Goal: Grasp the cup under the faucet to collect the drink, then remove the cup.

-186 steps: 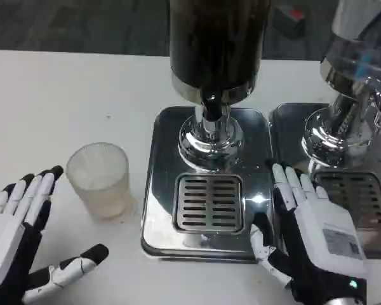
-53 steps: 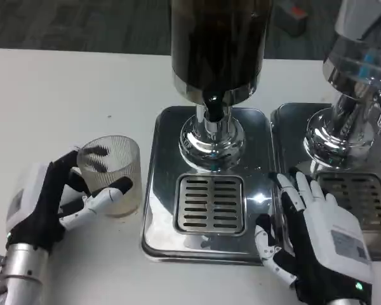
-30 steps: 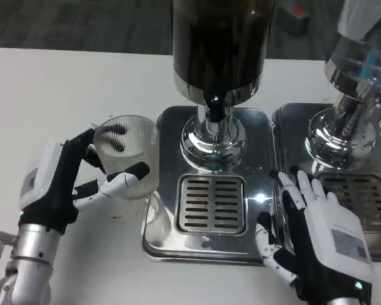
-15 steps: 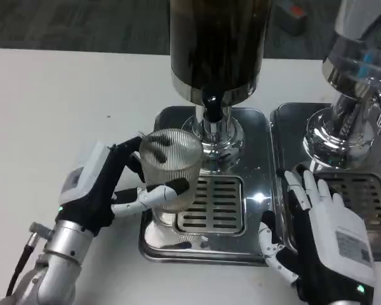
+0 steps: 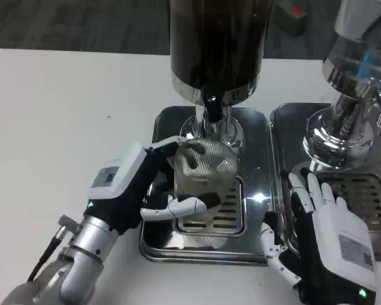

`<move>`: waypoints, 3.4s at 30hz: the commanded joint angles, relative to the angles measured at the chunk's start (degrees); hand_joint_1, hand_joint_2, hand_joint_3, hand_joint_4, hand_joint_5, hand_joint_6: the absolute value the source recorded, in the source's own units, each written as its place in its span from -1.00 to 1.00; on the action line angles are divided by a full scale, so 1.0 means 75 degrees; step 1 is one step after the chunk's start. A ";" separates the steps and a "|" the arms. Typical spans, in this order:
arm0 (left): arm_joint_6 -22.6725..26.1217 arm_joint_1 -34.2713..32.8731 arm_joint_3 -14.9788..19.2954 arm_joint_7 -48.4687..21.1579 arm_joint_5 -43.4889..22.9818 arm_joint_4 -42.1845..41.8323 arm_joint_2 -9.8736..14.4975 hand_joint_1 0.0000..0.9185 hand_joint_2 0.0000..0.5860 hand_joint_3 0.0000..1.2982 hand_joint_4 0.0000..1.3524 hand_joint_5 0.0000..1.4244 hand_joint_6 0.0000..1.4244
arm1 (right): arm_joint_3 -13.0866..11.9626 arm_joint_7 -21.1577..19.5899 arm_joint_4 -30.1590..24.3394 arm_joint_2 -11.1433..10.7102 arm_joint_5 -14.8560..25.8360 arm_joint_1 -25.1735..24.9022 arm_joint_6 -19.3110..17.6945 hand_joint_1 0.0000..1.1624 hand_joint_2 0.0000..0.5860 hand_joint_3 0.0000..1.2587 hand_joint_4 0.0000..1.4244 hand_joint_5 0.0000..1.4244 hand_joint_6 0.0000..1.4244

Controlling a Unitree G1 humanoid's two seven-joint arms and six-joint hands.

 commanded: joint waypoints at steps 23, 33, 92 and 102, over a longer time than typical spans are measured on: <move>0.0330 -0.0339 -0.0515 0.0230 0.0237 0.0461 0.0004 -0.89 -0.91 -0.63 -0.45 -0.18 -0.48 | 0.0021 -0.0066 -0.0152 0.0112 -0.0064 0.0090 0.0115 -0.42 0.78 -0.83 -1.00 -1.00 -1.00; 0.0190 -0.0012 -0.0397 0.0373 0.0070 0.0002 0.0423 -1.00 -1.00 -0.82 -0.52 -0.25 -0.56 | 0.0035 -0.0140 -0.0089 0.0064 -0.0125 0.0028 0.0067 -0.41 0.80 -0.88 -1.00 -1.00 -1.00; 0.0307 0.0720 0.1563 -0.9196 -0.6970 -0.4796 0.0336 -1.00 -0.71 -1.00 -1.00 -1.00 -1.00 | 0.0008 0.0234 -0.0052 0.0090 -0.0987 -0.0094 0.0930 -0.46 0.87 -1.00 -1.00 -1.00 -1.00; -0.0152 0.0728 0.1534 -0.9152 -0.6103 -0.5064 0.0235 -1.00 -0.69 -1.00 -1.00 -1.00 -1.00 | 0.0017 0.0219 -0.0183 0.0162 -0.1014 0.0005 0.0968 -0.45 0.86 -1.00 -1.00 -1.00 -1.00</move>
